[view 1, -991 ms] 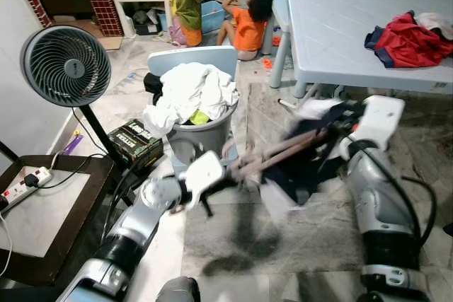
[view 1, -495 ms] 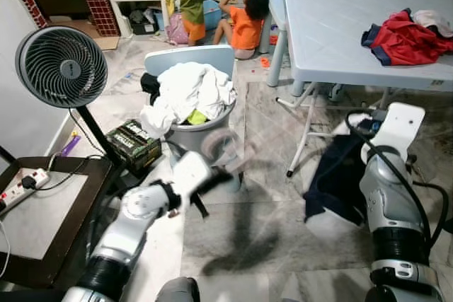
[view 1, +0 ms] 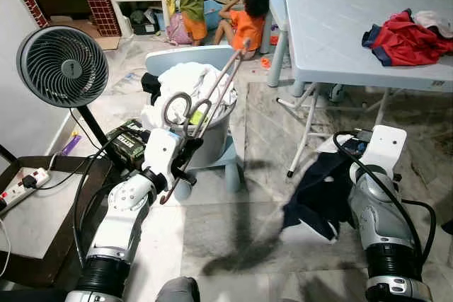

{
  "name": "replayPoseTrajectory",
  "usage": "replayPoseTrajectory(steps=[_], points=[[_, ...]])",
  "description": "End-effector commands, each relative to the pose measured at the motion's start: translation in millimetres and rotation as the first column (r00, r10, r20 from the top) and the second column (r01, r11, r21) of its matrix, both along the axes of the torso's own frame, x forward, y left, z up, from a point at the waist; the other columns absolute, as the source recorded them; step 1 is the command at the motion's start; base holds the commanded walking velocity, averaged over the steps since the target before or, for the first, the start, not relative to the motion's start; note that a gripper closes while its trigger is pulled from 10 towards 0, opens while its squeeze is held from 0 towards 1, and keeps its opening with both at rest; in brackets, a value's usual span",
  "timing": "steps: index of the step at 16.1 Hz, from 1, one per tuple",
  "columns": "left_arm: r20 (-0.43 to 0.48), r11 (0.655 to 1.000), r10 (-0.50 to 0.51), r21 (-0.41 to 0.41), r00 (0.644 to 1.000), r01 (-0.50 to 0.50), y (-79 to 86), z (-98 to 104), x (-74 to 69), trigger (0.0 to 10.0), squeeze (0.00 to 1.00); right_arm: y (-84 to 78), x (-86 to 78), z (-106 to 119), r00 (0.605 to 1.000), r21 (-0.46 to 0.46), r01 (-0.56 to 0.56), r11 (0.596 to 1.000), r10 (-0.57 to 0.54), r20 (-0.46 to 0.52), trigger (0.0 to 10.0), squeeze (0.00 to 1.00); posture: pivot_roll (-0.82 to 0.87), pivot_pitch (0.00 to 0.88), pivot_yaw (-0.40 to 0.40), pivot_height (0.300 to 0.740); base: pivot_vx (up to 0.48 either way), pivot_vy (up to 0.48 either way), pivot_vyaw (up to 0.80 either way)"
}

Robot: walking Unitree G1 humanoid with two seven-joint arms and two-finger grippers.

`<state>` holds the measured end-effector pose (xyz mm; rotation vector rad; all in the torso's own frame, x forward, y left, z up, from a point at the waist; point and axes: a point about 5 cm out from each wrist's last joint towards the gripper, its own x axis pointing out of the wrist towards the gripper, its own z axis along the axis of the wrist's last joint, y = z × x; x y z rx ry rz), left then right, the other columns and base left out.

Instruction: Hang hanger

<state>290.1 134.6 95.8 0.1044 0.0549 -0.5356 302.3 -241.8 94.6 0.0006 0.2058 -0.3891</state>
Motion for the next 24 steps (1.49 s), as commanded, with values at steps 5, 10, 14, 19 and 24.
replayPoseTrajectory(steps=[5,10,14,19,24], points=[[-0.008,1.0,0.014,-0.004,1.0,-0.014,2.1,-0.3,1.1,10.0,0.0,1.1,4.1,16.8,0.997,-0.016,-0.008,1.0,0.009,0.076,10.0,0.0,0.01,0.018,0.012,0.74,0.0,0.0,0.0],[-0.008,1.0,0.014,-0.004,1.0,-0.014,2.1,-0.3,1.1,10.0,0.0,1.1,4.1,16.8,0.997,-0.016,-0.008,1.0,0.009,0.076,10.0,0.0,0.01,0.018,0.012,0.74,0.0,0.0,0.0],[-0.008,1.0,0.014,-0.004,1.0,-0.014,2.1,-0.3,1.1,10.0,0.0,1.1,4.1,16.8,0.997,-0.016,-0.008,1.0,0.009,0.076,10.0,0.0,0.01,0.018,0.012,0.74,0.0,0.0,0.0],[-0.008,1.0,0.014,-0.004,1.0,-0.014,2.1,-0.3,1.1,10.0,0.0,1.1,4.1,16.8,0.997,-0.016,-0.008,1.0,0.009,0.076,10.0,0.0,0.01,0.018,0.012,0.74,0.0,0.0,0.0],[-0.008,1.0,0.014,-0.004,1.0,-0.014,2.1,-0.3,1.1,10.0,0.0,1.1,4.1,16.8,0.997,-0.016,-0.008,1.0,0.009,0.076,10.0,0.0,0.01,0.018,0.012,0.74,0.0,0.0,0.0]])
